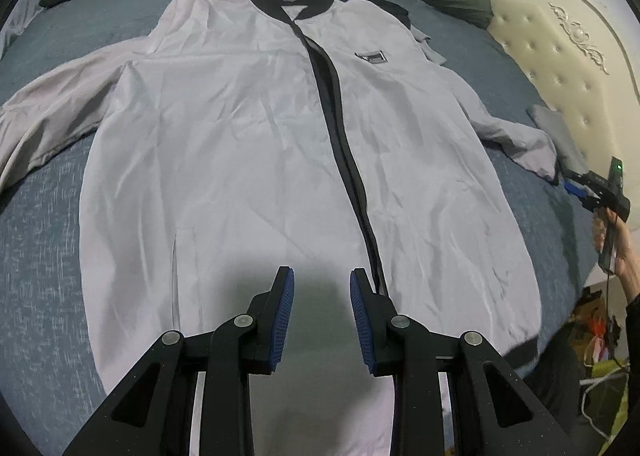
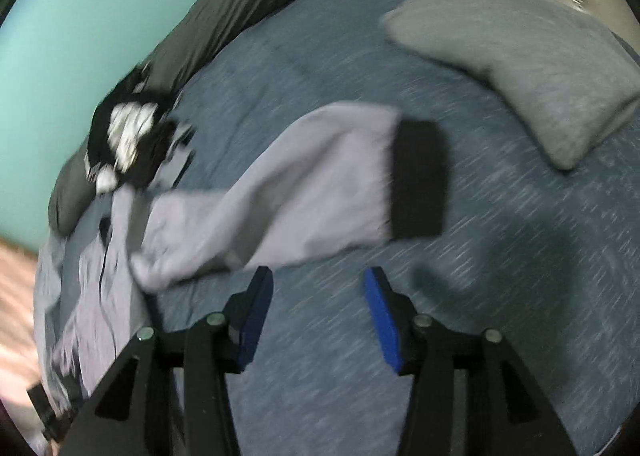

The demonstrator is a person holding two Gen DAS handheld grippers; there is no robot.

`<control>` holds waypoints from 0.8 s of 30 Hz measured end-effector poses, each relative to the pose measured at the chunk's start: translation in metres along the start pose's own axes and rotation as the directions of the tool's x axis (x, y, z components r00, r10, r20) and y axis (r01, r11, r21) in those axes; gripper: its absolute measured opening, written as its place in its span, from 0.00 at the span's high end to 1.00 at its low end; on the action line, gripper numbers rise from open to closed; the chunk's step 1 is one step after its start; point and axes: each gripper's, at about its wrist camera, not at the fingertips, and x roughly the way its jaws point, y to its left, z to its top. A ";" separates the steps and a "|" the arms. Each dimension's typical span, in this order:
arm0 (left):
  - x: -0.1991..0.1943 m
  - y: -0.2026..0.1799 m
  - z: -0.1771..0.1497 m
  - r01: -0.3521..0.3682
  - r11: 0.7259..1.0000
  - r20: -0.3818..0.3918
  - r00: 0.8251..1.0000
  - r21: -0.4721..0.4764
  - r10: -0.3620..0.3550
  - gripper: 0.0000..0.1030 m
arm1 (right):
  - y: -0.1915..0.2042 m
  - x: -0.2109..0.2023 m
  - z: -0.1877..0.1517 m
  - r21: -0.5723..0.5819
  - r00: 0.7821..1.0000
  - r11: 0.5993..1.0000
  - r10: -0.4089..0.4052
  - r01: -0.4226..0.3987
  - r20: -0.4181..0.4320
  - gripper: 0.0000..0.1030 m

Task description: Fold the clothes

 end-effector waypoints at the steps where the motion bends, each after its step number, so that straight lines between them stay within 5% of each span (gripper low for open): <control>1: 0.003 0.000 0.002 -0.007 1.000 0.002 1.000 -0.004 0.007 0.69 | -0.010 0.001 0.005 0.032 1.000 0.999 -0.002 0.001 0.019 0.51; 6: 0.016 0.001 0.011 -0.018 1.000 -0.005 1.000 -0.019 0.018 0.69 | -0.044 0.011 0.025 0.128 0.998 0.992 0.000 -0.009 0.064 0.50; 17: 0.037 0.003 0.016 -0.027 0.999 -0.032 0.999 -0.033 0.026 0.69 | -0.053 0.045 0.036 0.097 0.998 0.994 -0.048 0.044 0.042 0.50; 21: 0.042 0.003 0.015 -0.029 0.999 -0.038 0.999 -0.037 0.028 0.69 | -0.048 0.043 0.034 0.057 0.997 0.997 -0.045 0.042 0.057 0.77; 24: 0.042 0.002 0.016 -0.027 0.999 -0.038 0.999 -0.038 0.026 0.69 | -0.040 0.034 0.036 0.014 0.996 0.999 -0.047 0.046 0.078 0.87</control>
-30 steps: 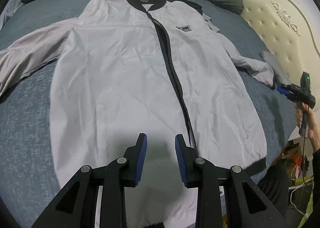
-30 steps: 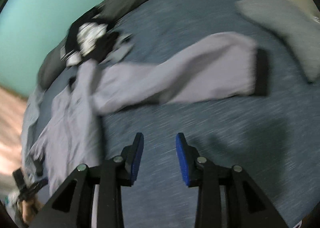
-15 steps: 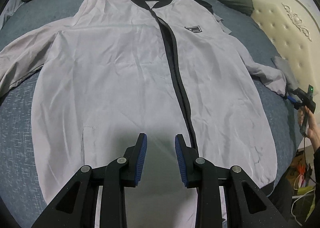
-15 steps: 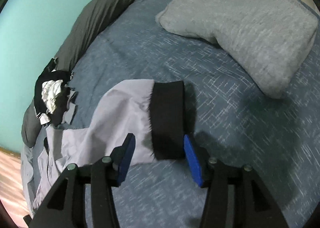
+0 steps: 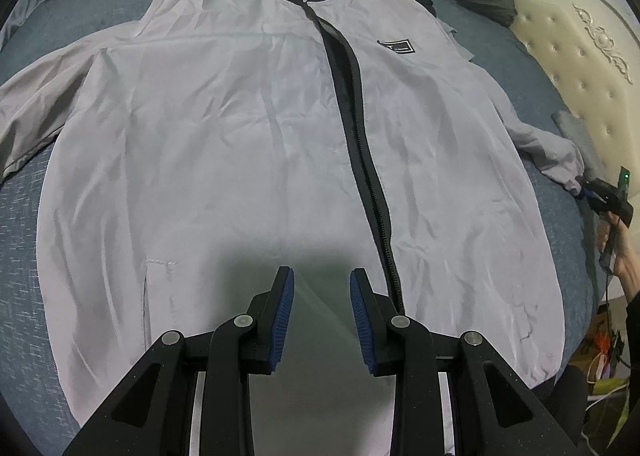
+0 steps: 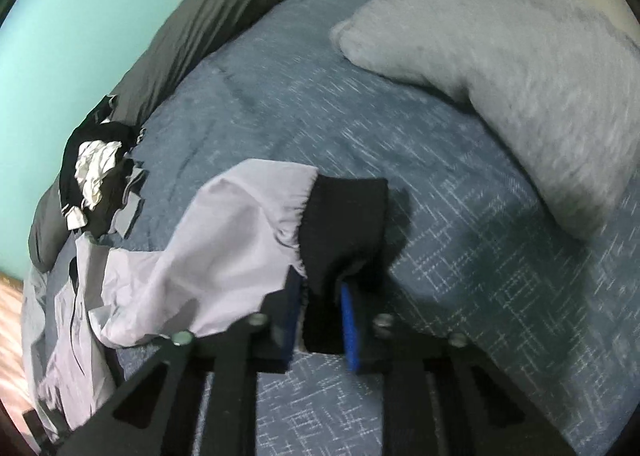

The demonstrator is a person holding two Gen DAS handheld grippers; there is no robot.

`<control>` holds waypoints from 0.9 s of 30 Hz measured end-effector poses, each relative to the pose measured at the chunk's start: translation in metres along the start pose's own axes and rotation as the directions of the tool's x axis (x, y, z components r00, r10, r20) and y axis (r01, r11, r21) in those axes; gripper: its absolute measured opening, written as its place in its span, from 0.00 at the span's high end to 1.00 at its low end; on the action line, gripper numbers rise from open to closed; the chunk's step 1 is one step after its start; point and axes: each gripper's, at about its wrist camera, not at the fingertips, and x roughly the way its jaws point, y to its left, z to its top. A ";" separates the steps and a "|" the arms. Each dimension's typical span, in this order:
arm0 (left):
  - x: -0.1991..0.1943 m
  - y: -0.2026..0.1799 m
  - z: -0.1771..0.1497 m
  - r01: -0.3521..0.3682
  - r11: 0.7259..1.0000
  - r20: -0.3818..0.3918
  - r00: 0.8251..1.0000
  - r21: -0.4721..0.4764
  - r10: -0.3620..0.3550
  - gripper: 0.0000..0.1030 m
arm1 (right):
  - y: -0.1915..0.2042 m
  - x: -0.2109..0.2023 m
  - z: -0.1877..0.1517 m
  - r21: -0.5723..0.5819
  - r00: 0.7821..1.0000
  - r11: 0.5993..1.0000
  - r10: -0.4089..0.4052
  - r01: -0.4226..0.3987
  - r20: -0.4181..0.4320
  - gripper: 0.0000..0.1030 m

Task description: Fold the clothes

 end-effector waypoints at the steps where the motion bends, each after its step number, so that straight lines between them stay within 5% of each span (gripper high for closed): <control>1: -0.001 -0.001 0.000 0.000 1.000 0.000 1.000 0.003 0.000 0.69 | 0.003 -0.004 0.003 -0.008 1.000 1.000 0.003 -0.003 0.010 0.88; 15: -0.014 -0.016 0.006 0.003 1.000 0.020 1.000 0.030 -0.004 0.69 | -0.031 -0.094 0.038 0.001 0.989 1.000 -0.023 0.023 0.149 0.90; 27: 0.001 -0.022 0.015 0.007 0.999 0.004 1.000 0.047 -0.007 0.69 | -0.043 -0.060 0.025 -0.038 0.992 0.991 -0.124 0.125 0.029 0.85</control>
